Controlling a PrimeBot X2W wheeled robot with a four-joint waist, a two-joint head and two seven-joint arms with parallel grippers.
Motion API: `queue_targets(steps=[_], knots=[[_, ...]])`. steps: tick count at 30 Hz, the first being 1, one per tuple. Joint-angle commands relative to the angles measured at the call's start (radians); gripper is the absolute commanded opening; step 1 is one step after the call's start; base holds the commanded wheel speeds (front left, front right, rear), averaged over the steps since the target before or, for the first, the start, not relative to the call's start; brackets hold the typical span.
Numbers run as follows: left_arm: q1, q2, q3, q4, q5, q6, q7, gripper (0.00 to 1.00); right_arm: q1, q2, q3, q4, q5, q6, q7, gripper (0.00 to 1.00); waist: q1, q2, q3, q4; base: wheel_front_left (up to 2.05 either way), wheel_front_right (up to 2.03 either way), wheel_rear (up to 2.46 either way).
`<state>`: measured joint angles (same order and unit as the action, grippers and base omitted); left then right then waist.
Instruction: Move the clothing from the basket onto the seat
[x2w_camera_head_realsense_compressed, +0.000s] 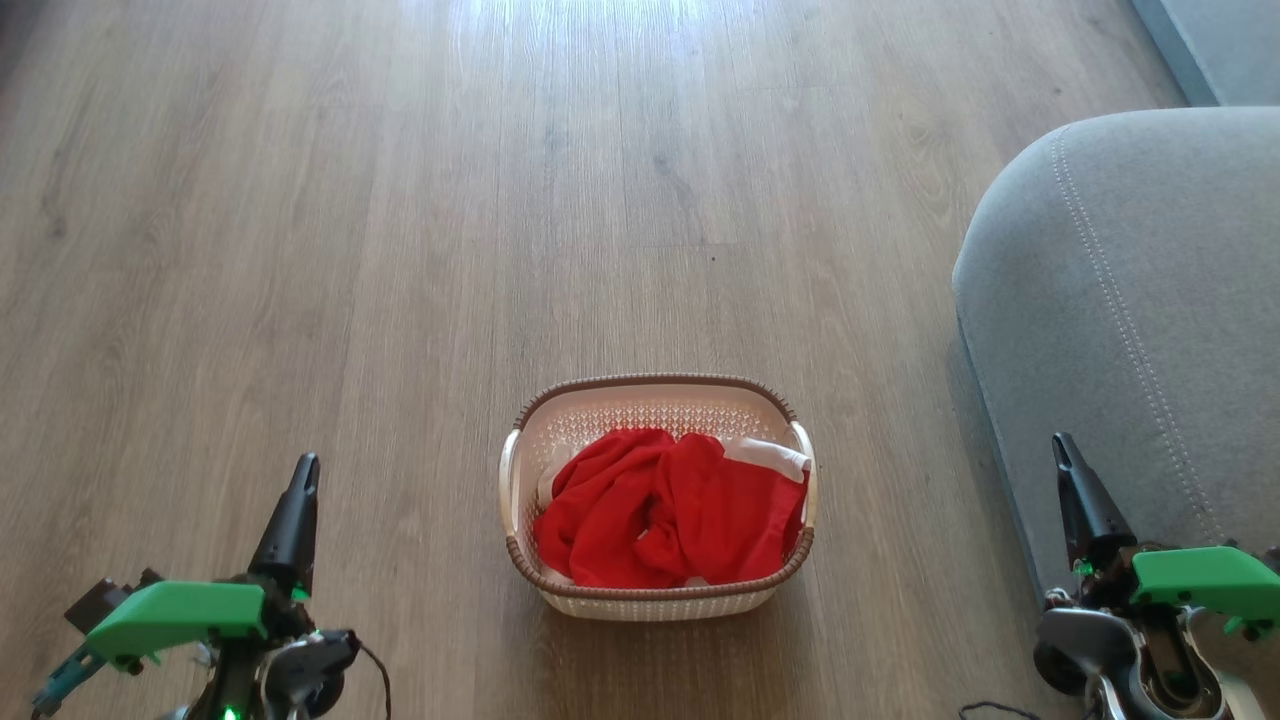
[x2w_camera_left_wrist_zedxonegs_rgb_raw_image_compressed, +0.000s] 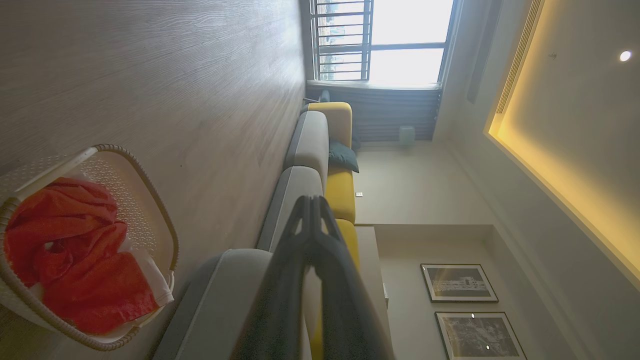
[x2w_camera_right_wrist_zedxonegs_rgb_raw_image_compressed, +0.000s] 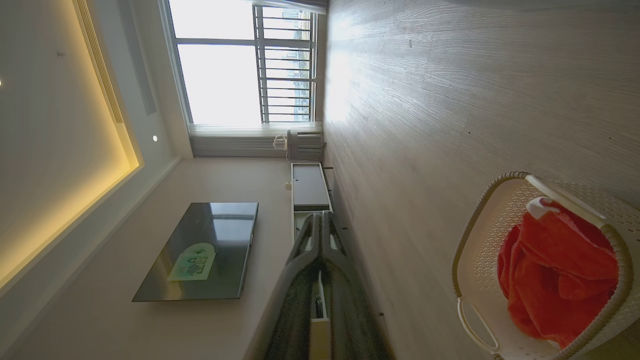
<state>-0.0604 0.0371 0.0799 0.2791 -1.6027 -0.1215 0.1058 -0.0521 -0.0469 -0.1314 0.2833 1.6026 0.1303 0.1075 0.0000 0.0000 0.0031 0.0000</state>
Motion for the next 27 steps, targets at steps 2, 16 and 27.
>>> queue_targets(steps=[2, 16, 27], knots=[[-0.047, 0.013, 0.034, -0.034, -0.006, -0.009, 0.007, 0.0, -0.056, -0.003, 0.018, -0.039, 0.006, 0.0, 0.005, 0.0, 0.0, 0.0, 0.0, 0.0, 0.0, 0.0, 0.0], [-0.047, 0.013, 0.034, -0.034, -0.006, -0.009, 0.007, 0.0, -0.056, -0.003, 0.018, -0.039, 0.006, 0.0, 0.005, 0.0, 0.0, 0.0, 0.0, 0.0, 0.0, 0.0, 0.0], [-0.047, 0.013, 0.034, -0.034, -0.006, -0.009, 0.007, 0.0, -0.056, -0.003, 0.018, -0.039, 0.006, 0.0, 0.005, 0.0, 0.0, 0.0, 0.0, 0.0, 0.0, 0.0, 0.0]])
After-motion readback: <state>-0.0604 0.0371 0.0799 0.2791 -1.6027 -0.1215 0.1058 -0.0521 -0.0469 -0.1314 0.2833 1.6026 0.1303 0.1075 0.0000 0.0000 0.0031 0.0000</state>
